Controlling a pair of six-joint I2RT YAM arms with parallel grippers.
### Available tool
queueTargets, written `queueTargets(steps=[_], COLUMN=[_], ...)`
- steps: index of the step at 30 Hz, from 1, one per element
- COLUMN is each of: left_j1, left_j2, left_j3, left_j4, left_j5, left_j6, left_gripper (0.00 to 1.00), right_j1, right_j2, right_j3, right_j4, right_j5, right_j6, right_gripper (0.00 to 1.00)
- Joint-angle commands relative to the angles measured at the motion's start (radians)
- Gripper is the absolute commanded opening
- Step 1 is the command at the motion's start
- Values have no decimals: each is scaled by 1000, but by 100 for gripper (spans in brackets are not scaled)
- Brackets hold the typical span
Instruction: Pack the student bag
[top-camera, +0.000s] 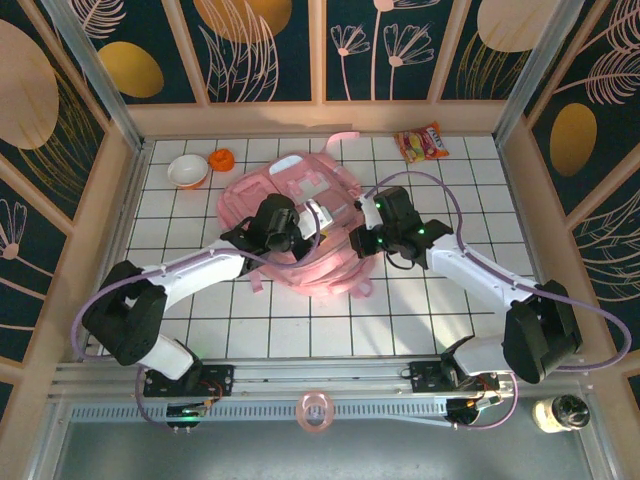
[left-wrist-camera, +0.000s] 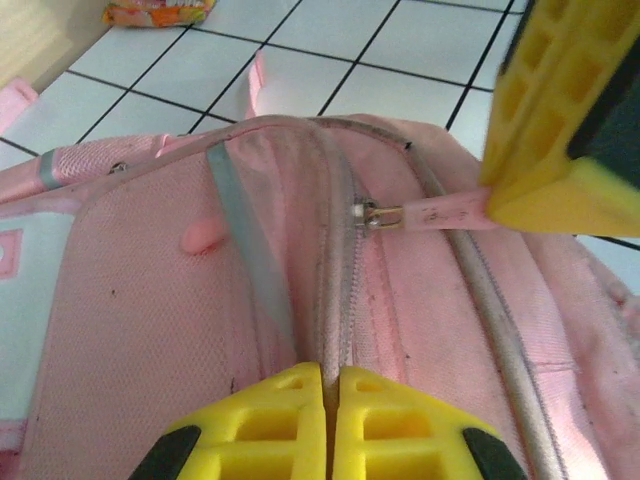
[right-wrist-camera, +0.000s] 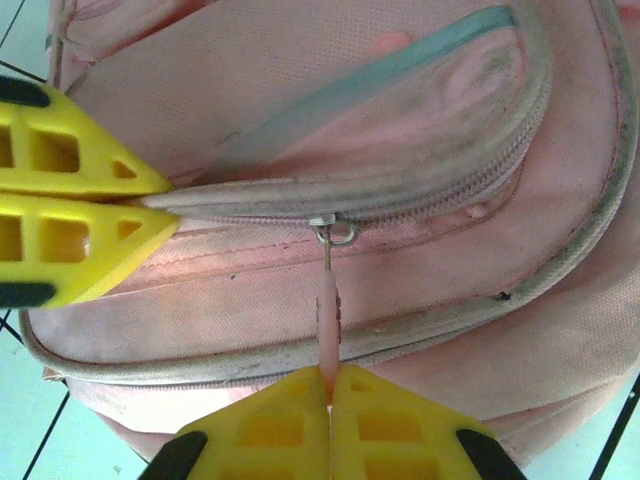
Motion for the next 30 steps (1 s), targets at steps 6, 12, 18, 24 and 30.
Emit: queueTargets(steps=[6,12,18,24,30], left_j1=[6,7,9,9,8], left_j2=[-86,-95,-143,-165,-147], left_j3=[-3,-6,-52,-74,-34], left_j4=[54,25,-49,-130,-212], left_j5=[126,131,104,291,530], left_j6=[-28,-18,83,224,377], left_gripper=[0,0,0,0,0], right_j1=[2,-17,-192,-307,-288], right_j2=[48,50,4,68,168], right_j3=[14,28,3,55,109], right_j4=[89,69,-11,5,126], right_j5=[-26,13,-3,-90,-208], right_j6=[-2,1,-1,-26,-9], right_gripper=[20,0,0,0,0])
